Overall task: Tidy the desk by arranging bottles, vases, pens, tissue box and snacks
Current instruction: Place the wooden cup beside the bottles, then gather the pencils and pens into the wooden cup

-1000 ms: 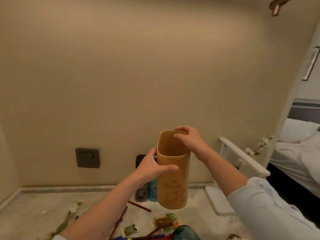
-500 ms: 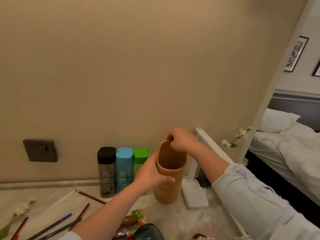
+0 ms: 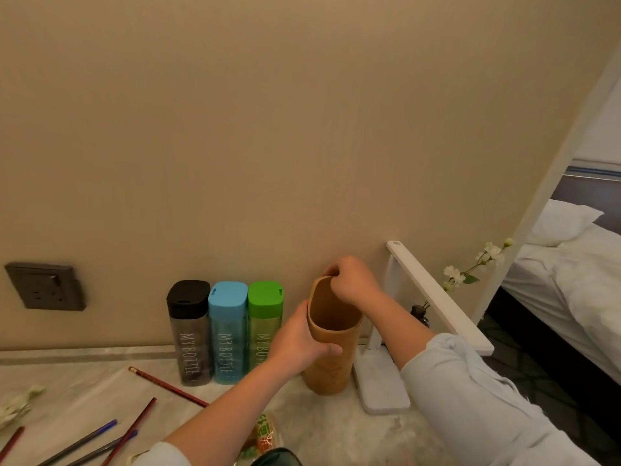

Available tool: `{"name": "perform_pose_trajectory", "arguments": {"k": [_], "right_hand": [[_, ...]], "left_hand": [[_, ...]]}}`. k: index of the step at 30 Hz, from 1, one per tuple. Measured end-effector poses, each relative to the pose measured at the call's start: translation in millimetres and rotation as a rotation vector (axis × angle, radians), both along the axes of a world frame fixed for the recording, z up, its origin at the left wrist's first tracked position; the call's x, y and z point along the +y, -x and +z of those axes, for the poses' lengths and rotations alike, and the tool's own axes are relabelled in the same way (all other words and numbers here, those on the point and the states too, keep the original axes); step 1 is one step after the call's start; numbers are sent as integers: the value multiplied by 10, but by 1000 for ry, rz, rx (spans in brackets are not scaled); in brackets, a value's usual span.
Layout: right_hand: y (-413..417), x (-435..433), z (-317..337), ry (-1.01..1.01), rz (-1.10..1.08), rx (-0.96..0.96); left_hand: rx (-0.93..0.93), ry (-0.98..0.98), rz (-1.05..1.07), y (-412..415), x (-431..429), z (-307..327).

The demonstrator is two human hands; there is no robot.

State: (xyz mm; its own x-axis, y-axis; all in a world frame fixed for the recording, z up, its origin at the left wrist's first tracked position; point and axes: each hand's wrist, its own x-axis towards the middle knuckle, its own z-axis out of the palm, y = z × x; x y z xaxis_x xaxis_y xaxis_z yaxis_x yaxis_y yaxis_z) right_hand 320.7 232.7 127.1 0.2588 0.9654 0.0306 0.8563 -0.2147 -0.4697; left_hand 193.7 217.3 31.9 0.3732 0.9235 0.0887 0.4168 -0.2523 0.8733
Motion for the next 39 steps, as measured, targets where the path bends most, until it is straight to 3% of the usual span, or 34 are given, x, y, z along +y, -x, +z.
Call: {"name": "perform_pose_trajectory", "arguments": {"k": [12, 24, 29, 34, 39], "right_hand": [[-12, 48, -118, -113, 9, 226], [81, -239, -43, -228, 82, 252], [378, -305, 27, -311, 116, 318], [765, -363, 55, -239, 182, 274], [1020, -368, 56, -120, 221, 130]], "left_hand": [[54, -38, 7, -69, 7, -47], [184, 90, 47, 97, -130, 21], [123, 41, 77, 448, -264, 262], [24, -103, 204, 940, -350, 549], [37, -290, 407, 1369, -306, 627]]}}
